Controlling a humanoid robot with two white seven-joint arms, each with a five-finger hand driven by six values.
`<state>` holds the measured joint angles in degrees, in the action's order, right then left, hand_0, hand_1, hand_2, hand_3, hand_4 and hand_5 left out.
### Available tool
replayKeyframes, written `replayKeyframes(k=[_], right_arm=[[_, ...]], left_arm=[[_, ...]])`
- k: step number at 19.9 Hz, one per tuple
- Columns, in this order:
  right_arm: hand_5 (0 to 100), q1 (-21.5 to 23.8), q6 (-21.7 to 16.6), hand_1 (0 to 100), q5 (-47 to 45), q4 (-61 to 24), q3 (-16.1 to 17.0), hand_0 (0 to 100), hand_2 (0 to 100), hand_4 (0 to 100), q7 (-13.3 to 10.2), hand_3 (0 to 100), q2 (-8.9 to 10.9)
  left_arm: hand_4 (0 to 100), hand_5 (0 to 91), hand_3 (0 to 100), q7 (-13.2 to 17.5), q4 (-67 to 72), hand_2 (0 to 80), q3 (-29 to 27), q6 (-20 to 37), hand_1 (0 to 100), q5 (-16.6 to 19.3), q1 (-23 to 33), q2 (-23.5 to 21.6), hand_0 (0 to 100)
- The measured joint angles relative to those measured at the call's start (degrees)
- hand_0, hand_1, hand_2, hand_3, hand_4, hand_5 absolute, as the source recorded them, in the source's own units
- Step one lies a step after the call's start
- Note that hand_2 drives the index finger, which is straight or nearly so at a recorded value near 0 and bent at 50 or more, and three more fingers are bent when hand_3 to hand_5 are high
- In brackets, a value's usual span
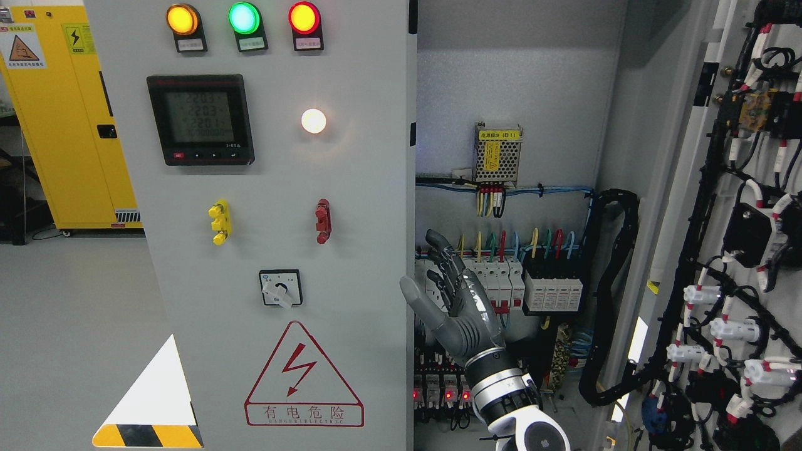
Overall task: Open door with both hands
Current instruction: 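Reach the right hand up to the inner edge of the warning-sign door, then hook the warning-sign door edge with the right hand and swing it open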
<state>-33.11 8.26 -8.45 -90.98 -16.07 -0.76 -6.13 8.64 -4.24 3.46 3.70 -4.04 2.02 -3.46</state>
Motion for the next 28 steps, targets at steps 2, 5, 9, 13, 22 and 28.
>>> replayKeyframes(k=[2,5,9,13,22,28], right_arm=[[0,-0.56,0.12,50,-1.56,0.6,0.33,0,4,0,0.14,0,-0.07],[0,-1.21,0.76,50,-3.2,1.3,0.64,0,4,0,0.41,0,-0.16],[0,-2.15,1.22,50,-4.56,2.52,1.22,0,4,0,3.96,0,-0.18],[0,-2.58,1.34,50,-5.24,3.6,2.56,0,4,0,7.2,0,-0.18],[0,-4.82,1.31,50,-5.83,6.81,5.83,0,4,0,14.13,0,-0.35],[0,-6.71,1.18,50,-7.93,9.51,7.51,0,4,0,15.15,0,-0.41]], left_arm=[[0,0.0,0,0.0,-0.01,0.0,0.0,0.03,56,0.0,0.0,0.05,12],[0,0.0,0,0.0,-0.03,0.0,0.0,0.05,56,0.0,0.0,0.13,12],[0,0.0,0,0.01,-0.05,0.0,-0.01,0.06,56,-0.09,-0.56,0.21,12],[0,0.0,0,0.01,-0.06,0.0,-0.01,0.2,56,-0.13,-1.3,0.25,12],[0,0.0,0,0.01,-0.06,0.0,0.02,0.2,56,-0.14,-1.88,0.33,12],[0,0.0,0,0.01,-0.06,0.0,0.0,0.2,56,-0.16,-1.97,0.37,12]])
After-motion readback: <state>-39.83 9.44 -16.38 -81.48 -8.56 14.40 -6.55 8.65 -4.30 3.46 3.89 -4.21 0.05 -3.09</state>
